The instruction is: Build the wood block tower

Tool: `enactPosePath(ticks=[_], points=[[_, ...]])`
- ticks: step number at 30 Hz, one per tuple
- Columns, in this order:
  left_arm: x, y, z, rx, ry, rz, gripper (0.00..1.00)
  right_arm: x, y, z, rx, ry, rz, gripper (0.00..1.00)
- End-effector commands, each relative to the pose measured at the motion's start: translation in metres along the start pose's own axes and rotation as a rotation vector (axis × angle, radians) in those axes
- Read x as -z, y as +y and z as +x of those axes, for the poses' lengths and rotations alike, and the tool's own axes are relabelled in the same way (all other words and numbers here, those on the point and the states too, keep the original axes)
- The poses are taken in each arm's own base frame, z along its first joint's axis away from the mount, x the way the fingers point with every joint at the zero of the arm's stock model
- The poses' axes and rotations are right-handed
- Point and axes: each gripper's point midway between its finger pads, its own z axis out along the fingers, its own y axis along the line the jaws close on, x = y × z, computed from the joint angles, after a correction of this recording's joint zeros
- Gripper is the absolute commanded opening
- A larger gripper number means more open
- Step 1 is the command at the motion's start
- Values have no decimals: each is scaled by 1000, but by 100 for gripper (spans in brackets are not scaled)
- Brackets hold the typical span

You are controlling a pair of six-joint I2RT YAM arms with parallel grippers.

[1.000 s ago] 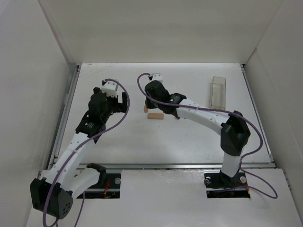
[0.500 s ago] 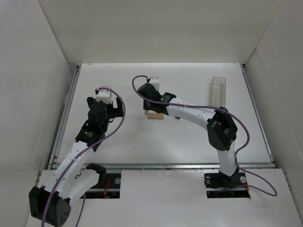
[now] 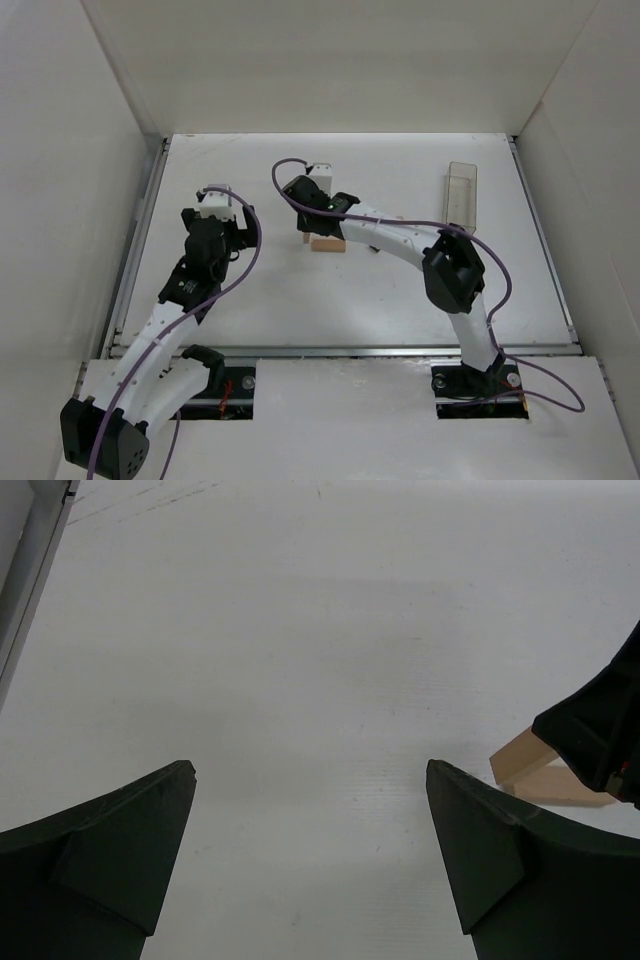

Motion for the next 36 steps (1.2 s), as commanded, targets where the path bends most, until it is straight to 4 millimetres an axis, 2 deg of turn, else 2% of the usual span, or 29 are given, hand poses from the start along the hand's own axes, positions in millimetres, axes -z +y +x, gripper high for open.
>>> enactPosePath(ticks=[1, 4, 12, 21, 22, 25, 36], points=[[3, -1, -11, 40, -53, 0, 100, 7, 3, -7, -20, -25, 36, 0], [3, -1, -11, 40, -53, 0, 100, 4, -5, 2, -56, -24, 103, 0], [3, -2, -6, 46, -43, 8, 100, 0, -2, 0, -53, -36, 104, 0], [3, -4, -6, 46, -41, 17, 100, -4, -5, 5, -43, -24, 116, 0], [3, -4, -6, 46, -41, 17, 100, -5, -2, 12, -31, -16, 115, 0], [3, -4, -6, 55, -41, 17, 100, -8, -3, 16, -26, -11, 121, 0], [2, -5, -1, 52, -31, 25, 100, -10, -3, 16, -50, -14, 132, 0]])
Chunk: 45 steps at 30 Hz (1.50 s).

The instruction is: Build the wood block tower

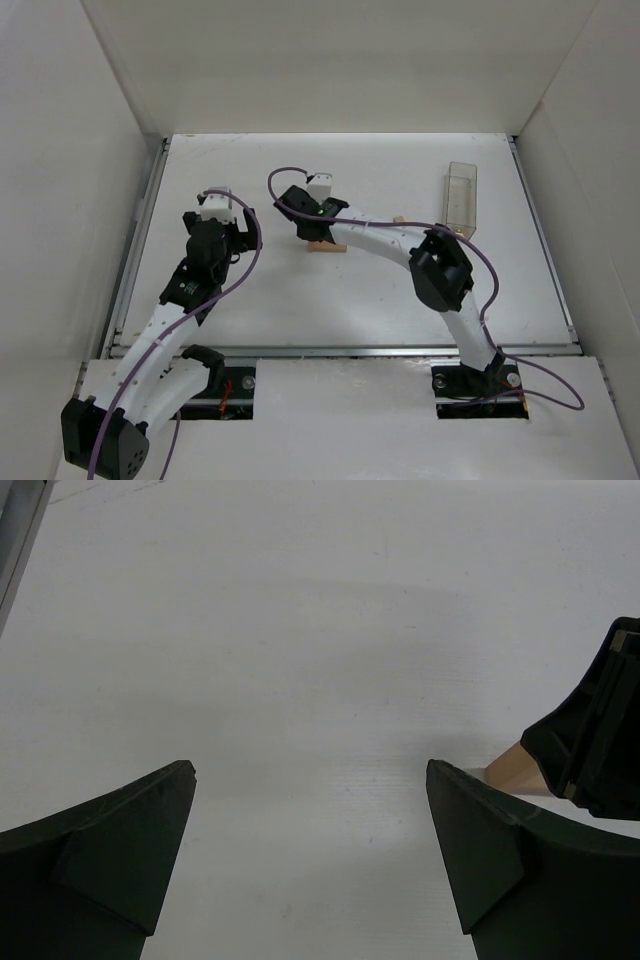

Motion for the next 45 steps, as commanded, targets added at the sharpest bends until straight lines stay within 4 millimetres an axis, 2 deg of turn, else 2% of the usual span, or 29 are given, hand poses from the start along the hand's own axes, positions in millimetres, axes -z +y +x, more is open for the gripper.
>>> enactPosePath(ticks=[1, 12, 26, 31, 45], points=[[2, -4, -9, 28, -44, 15, 100, 6, 11, -11, -30, -37, -10, 0], [2, -5, -9, 27, -42, 24, 100, 2, 13, -15, -42, -64, -8, 0], [4, -7, -11, 30, -49, 35, 100, -8, 8, -9, 17, -72, 15, 0], [3, -6, -7, 27, -40, 33, 100, -1, 12, -7, 52, -85, 15, 0], [3, -8, -6, 27, -39, 42, 100, -4, 8, -1, 70, -68, 33, 0]])
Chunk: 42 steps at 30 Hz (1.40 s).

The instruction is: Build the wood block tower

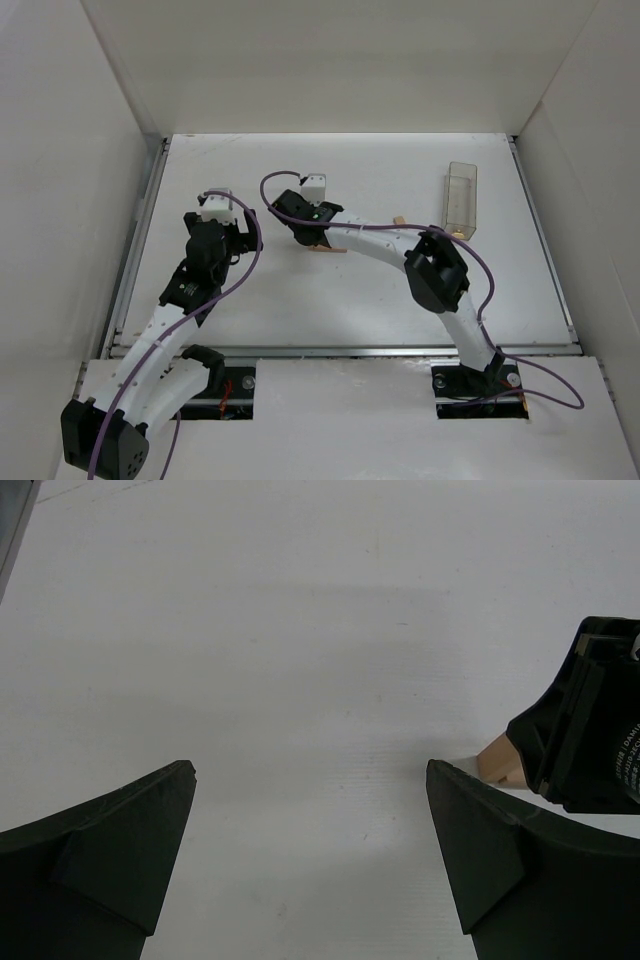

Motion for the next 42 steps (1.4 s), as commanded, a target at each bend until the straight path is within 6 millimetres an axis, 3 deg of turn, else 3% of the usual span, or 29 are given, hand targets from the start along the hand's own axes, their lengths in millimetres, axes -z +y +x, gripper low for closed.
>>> enactPosePath(ticks=[1, 21, 31, 37, 42], points=[[2, -5, -9, 24, -42, 25, 100, -1, 4, 0, 10, -9, 9, 0], [3, -6, -7, 24, -40, 34, 100, 2, -4, -3, 13, -18, 38, 0], [3, -8, -6, 23, -39, 43, 100, -1, -3, 5, 20, 35, 17, 0], [3, -8, -6, 23, -39, 43, 100, -4, -6, 9, 26, 60, 23, 26], [3, -8, -6, 23, -39, 43, 100, -3, -4, 6, 20, 55, 18, 29]])
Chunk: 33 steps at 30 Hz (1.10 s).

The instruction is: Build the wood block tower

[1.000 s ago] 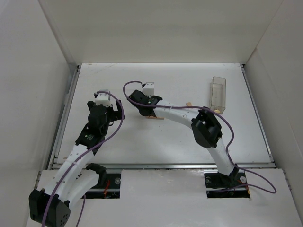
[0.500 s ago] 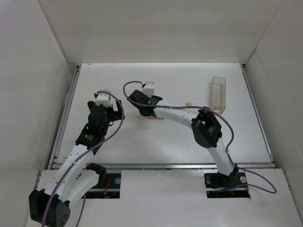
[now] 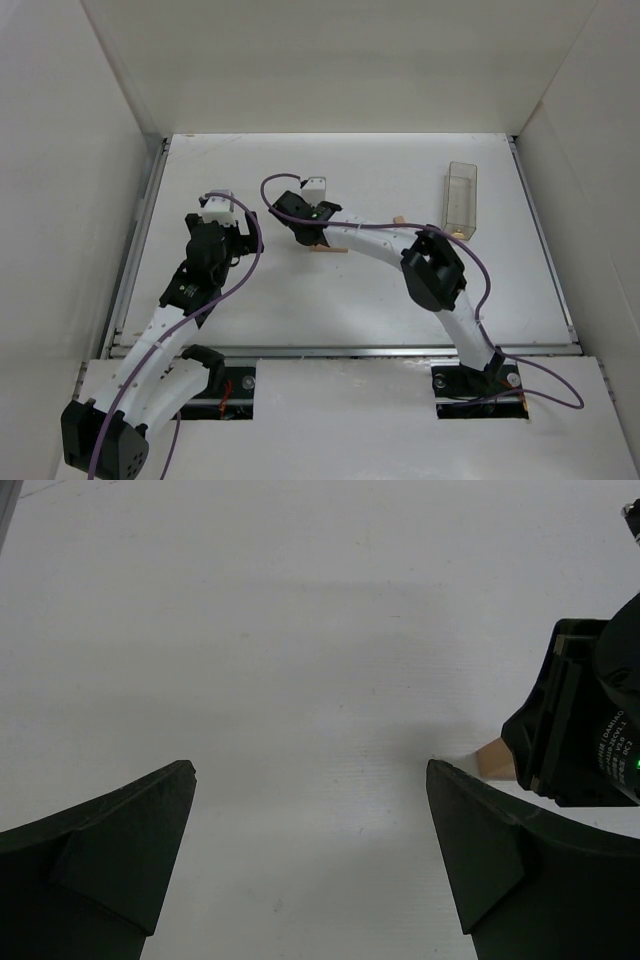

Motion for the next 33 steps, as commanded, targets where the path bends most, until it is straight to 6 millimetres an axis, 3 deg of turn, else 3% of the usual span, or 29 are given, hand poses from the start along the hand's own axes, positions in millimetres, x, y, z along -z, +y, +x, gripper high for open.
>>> enactPosePath(ticks=[1, 14, 22, 33], points=[[2, -5, -11, 24, -48, 21, 100, 0, 2, -3, -8, 11, -1, 31], [2, -6, -11, 24, -46, 30, 100, 0, 2, -3, -8, 11, -1, 32], [2, -6, -11, 24, -46, 30, 100, 2, 5, -6, -14, 11, -14, 44], [2, -7, -6, 21, -36, 37, 100, 2, 5, -6, -14, 11, -14, 44]])
